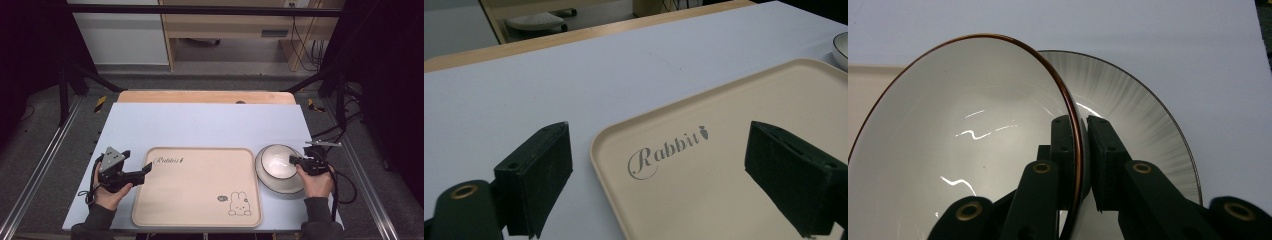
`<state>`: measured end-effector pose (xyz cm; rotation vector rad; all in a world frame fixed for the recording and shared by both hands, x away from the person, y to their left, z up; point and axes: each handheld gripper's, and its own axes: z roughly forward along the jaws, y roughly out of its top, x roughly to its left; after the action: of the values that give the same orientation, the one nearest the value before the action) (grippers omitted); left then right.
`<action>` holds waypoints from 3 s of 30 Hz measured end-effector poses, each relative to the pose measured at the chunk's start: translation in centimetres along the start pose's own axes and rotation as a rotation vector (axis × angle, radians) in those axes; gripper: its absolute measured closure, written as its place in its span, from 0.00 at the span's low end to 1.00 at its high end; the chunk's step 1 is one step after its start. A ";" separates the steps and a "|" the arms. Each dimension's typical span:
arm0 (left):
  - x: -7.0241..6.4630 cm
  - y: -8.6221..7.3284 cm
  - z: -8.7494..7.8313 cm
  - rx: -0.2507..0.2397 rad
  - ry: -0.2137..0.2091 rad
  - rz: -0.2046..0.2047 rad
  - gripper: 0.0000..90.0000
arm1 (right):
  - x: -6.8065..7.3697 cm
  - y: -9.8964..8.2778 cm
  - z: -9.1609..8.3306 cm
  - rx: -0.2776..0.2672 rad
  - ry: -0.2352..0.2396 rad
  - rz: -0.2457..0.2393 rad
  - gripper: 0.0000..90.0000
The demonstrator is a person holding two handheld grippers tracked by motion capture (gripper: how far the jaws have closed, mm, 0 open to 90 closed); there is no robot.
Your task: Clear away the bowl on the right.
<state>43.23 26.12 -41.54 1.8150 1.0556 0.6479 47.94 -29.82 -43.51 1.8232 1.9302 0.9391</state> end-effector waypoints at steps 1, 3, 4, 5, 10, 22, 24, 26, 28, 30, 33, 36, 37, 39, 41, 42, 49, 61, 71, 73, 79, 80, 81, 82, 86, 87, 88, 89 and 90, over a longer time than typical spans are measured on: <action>0.0 0.0 0.0 -0.003 0.000 -0.002 0.13 | 0.0 0.0 0.0 -0.001 -0.001 -0.001 0.91; 0.0 0.0 -0.1 -0.002 -0.001 0.000 0.13 | 0.0 0.0 0.0 -0.003 -0.003 -0.007 0.91; 0.0 0.0 -0.1 -0.002 -0.001 0.000 0.13 | 0.0 0.0 0.0 -0.004 -0.003 -0.011 0.91; 0.0 0.0 -0.1 -0.002 -0.001 -0.001 0.13 | 0.1 0.0 -0.1 0.003 -0.003 0.006 0.91; 0.0 0.0 -0.1 -0.002 -0.001 0.002 0.13 | -0.1 0.0 -0.3 -0.005 -0.006 -0.008 0.91; -0.1 0.1 0.0 -0.001 -0.001 0.003 0.13 | 0.0 0.2 -1.5 -0.041 0.045 0.019 0.91; -0.1 0.1 0.0 0.000 -0.002 0.006 0.13 | 0.0 0.2 -1.7 -0.049 0.044 0.013 0.91; -0.1 0.1 0.0 0.000 -0.002 0.005 0.13 | 0.0 0.2 -1.9 -0.055 0.046 0.008 0.91; -0.1 0.1 0.0 -0.002 -0.002 0.004 0.13 | 0.1 0.3 -2.0 -0.059 0.053 0.016 0.91; -0.1 0.1 0.0 -0.001 -0.003 0.003 0.13 | 0.2 0.3 -2.3 -0.063 0.058 0.011 0.91; -0.1 0.1 0.0 0.001 -0.003 0.005 0.13 | 0.4 0.4 -2.4 -0.069 0.067 0.016 0.91; -0.1 0.2 0.1 -0.002 -0.004 0.002 0.13 | 0.6 0.4 -2.7 -0.075 0.074 0.003 0.91; -0.2 0.2 0.1 0.001 -0.005 0.005 0.13 | 0.6 0.4 -2.8 -0.076 0.079 -0.001 0.91; -0.2 0.2 0.1 0.006 -0.005 0.009 0.12 | 0.9 0.5 -3.1 -0.086 0.089 -0.008 0.91; -0.2 0.2 0.1 0.006 -0.006 0.010 0.12 | 1.0 0.5 -3.2 -0.089 0.092 -0.011 0.91; -0.2 0.2 0.1 0.004 -0.006 0.009 0.12 | 1.2 0.6 -3.4 -0.095 0.098 -0.013 0.91; -0.2 0.2 0.0 0.000 -0.007 0.010 0.13 | 2.1 0.8 -3.9 -0.112 0.128 -0.031 0.91; -0.2 0.1 -0.1 -0.002 -0.007 0.014 0.12 | 3.2 1.0 -4.0 -0.119 0.145 -0.056 0.91; -0.3 0.1 -0.1 -0.002 -0.009 0.015 0.12 | 4.4 1.3 -4.1 -0.120 0.172 -0.073 0.91; -0.3 0.1 -0.1 -0.003 -0.011 0.015 0.12 | 4.6 1.4 -4.1 -0.124 0.176 -0.089 0.91; -0.3 0.1 0.0 -0.002 -0.011 0.017 0.12 | 5.3 1.6 -4.0 -0.120 0.189 -0.096 0.91; -0.3 0.1 0.0 -0.003 -0.012 0.016 0.12 | 5.5 1.6 -4.0 -0.119 0.191 -0.094 0.91; -0.3 0.1 0.0 -0.002 -0.012 0.016 0.12 | 5.6 1.6 -3.9 -0.120 0.193 -0.100 0.91; -0.3 0.1 0.0 -0.002 -0.012 0.016 0.12 | 5.7 1.7 -3.9 -0.118 0.196 -0.099 0.91; -0.3 0.1 -0.1 -0.003 -0.012 0.014 0.12 | 6.2 1.8 -3.9 -0.116 0.201 -0.109 0.91; -0.3 0.1 -0.1 -0.003 -0.013 0.013 0.12 | 6.3 1.9 -3.8 -0.118 0.203 -0.115 0.91; -0.3 0.1 -0.1 -0.003 -0.013 0.013 0.12 | 6.4 2.0 -3.8 -0.119 0.205 -0.119 0.91; -0.3 0.1 -0.1 -0.003 -0.013 0.014 0.12 | 6.6 2.0 -3.9 -0.118 0.207 -0.114 0.91; -0.3 0.1 -0.1 -0.003 -0.013 0.014 0.12 | 6.7 2.1 -3.9 -0.120 0.208 -0.117 0.91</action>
<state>43.06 25.90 -41.35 1.8227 1.0338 0.6448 46.18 -24.27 -37.95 1.5817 2.0275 1.2175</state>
